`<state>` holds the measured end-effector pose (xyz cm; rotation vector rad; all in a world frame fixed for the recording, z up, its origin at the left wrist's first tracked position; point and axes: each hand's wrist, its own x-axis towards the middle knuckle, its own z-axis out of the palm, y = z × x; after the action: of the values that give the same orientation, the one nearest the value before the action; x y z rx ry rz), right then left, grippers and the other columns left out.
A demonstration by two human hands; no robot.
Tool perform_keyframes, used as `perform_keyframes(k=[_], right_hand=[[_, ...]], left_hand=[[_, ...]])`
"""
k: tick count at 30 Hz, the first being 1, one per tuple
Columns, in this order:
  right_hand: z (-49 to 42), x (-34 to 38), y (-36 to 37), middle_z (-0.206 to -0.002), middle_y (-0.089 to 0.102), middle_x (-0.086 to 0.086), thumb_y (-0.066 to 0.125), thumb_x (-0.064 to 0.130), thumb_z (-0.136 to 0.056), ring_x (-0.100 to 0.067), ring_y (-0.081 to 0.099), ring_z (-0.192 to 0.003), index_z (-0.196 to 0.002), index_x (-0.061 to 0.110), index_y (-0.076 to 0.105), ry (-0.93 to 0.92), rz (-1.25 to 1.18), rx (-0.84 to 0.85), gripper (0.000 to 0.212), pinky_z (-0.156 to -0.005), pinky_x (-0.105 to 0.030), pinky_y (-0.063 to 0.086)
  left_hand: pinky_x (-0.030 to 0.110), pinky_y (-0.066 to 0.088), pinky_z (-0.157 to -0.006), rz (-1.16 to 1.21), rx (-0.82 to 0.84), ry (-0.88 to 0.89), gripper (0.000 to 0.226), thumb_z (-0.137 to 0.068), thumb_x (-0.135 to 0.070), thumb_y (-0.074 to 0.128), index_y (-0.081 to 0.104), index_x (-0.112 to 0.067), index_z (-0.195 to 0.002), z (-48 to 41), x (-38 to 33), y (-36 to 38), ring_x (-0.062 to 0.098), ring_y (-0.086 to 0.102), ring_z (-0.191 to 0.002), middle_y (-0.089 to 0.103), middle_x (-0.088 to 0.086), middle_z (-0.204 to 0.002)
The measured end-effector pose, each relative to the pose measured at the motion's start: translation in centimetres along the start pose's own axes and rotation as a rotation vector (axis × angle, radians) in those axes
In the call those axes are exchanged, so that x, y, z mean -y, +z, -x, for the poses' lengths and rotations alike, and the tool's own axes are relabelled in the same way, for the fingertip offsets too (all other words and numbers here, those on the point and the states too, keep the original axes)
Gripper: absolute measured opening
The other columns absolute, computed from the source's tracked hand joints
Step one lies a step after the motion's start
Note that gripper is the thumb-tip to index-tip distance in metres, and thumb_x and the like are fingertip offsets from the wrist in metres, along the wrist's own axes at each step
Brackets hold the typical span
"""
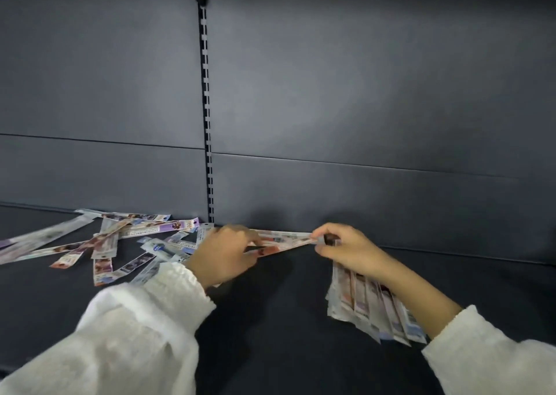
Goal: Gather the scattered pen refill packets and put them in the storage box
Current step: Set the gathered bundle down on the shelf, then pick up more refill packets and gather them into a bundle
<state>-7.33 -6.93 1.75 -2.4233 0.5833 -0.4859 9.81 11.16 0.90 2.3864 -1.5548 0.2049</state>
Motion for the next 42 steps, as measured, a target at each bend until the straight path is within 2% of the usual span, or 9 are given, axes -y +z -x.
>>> perform_keyframes(k=[4, 7, 15, 22, 29, 32, 35, 38, 42], right_hand=[[-0.1, 3.5, 2.4, -0.131, 0.050, 0.008, 0.063, 0.032, -0.088, -0.009, 0.044, -0.126, -0.129, 0.028, 0.053, -0.160, 0.313, 0.211, 0.042, -0.088, -0.007, 0.030], [-1.5, 6.0, 5.5, -0.137, 0.047, 0.008, 0.063, 0.040, -0.086, -0.012, 0.044, -0.127, -0.132, 0.031, 0.048, -0.220, 0.414, 0.257, 0.049, -0.105, -0.029, 0.038], [-6.5, 11.5, 12.4, -0.134, 0.047, 0.004, 0.066, 0.053, -0.081, -0.013, 0.046, -0.123, -0.134, 0.028, 0.046, -0.042, 0.267, 0.195, 0.062, -0.102, -0.032, 0.041], [-9.0, 14.5, 16.9, -0.140, 0.047, -0.004, 0.061, 0.077, -0.065, -0.024, 0.044, -0.130, -0.140, 0.024, 0.042, 0.169, 0.288, 0.108, 0.094, -0.104, -0.041, 0.041], [-8.9, 14.2, 17.8, -0.115, 0.054, 0.001, 0.065, 0.060, -0.077, -0.018, 0.048, -0.112, -0.123, 0.029, 0.059, 0.044, 0.368, 0.109, 0.056, -0.092, -0.036, 0.042], [-8.5, 14.3, 17.9, -0.108, 0.055, 0.003, 0.065, 0.041, -0.086, -0.014, 0.054, -0.098, -0.122, 0.029, 0.063, -0.063, 0.281, 0.097, 0.038, -0.089, -0.033, 0.047], [-8.0, 14.4, 17.9, -0.116, 0.052, 0.006, 0.065, 0.043, -0.086, -0.009, 0.052, -0.104, -0.126, 0.031, 0.060, -0.091, 0.239, 0.111, 0.042, -0.094, -0.033, 0.047], [-7.8, 14.4, 17.7, -0.127, 0.045, 0.010, 0.068, 0.052, -0.079, -0.009, 0.039, -0.119, -0.130, 0.040, 0.054, -0.064, 0.239, 0.185, 0.055, -0.103, -0.032, 0.039], [-8.0, 14.6, 17.8, -0.117, 0.056, 0.008, 0.073, 0.042, -0.078, -0.012, 0.043, -0.114, -0.121, 0.042, 0.059, -0.054, 0.229, 0.148, 0.045, -0.098, -0.032, 0.041]], left_hand=[[0.037, 0.033, -0.105, -0.279, 0.014, -0.027, 0.044, -0.084, -0.050, 0.049, 0.055, -0.033, -0.124, 2.9, 5.6, -2.6, 0.019, 0.052, -0.121, 0.060, -0.006, -0.128], [0.041, 0.032, -0.107, -0.394, -0.009, -0.020, 0.058, -0.077, -0.062, 0.036, 0.057, -0.036, -0.124, 4.7, 9.9, -3.1, 0.019, 0.053, -0.122, 0.062, -0.008, -0.127], [0.041, 0.036, -0.105, -0.291, -0.028, 0.030, 0.071, -0.073, -0.072, 0.030, 0.057, -0.035, -0.127, 5.8, 19.1, -3.6, 0.022, 0.055, -0.120, 0.066, -0.005, -0.123], [0.036, 0.033, -0.104, -0.145, -0.044, 0.022, 0.079, -0.068, -0.074, 0.020, 0.051, -0.037, -0.130, 3.1, 22.7, -2.6, 0.018, 0.050, -0.125, 0.059, -0.008, -0.131], [0.037, 0.032, -0.103, 0.007, -0.043, 0.028, 0.059, -0.084, -0.067, 0.037, 0.043, -0.039, -0.135, 2.1, 21.8, -1.1, 0.015, 0.044, -0.130, 0.053, -0.010, -0.136], [0.038, 0.030, -0.107, 0.011, -0.014, 0.063, 0.078, -0.071, -0.079, 0.029, 0.039, -0.039, -0.138, 2.6, 22.2, -1.3, 0.013, 0.041, -0.132, 0.049, -0.012, -0.142], [0.037, 0.026, -0.110, 0.007, 0.072, 0.090, 0.074, -0.076, -0.076, 0.044, 0.040, -0.038, -0.139, 2.6, 22.3, -1.3, 0.012, 0.037, -0.136, 0.044, -0.011, -0.146], [0.032, 0.037, -0.101, 0.093, 0.041, 0.093, 0.057, -0.082, -0.064, 0.055, 0.052, -0.034, -0.131, 2.5, 22.3, -1.2, 0.012, 0.047, -0.123, 0.055, -0.009, -0.132], [0.028, 0.047, -0.090, 0.252, 0.008, 0.089, 0.045, -0.080, -0.052, 0.066, 0.060, -0.030, -0.119, 2.3, 22.7, -0.9, 0.007, 0.054, -0.104, 0.060, -0.012, -0.112]])
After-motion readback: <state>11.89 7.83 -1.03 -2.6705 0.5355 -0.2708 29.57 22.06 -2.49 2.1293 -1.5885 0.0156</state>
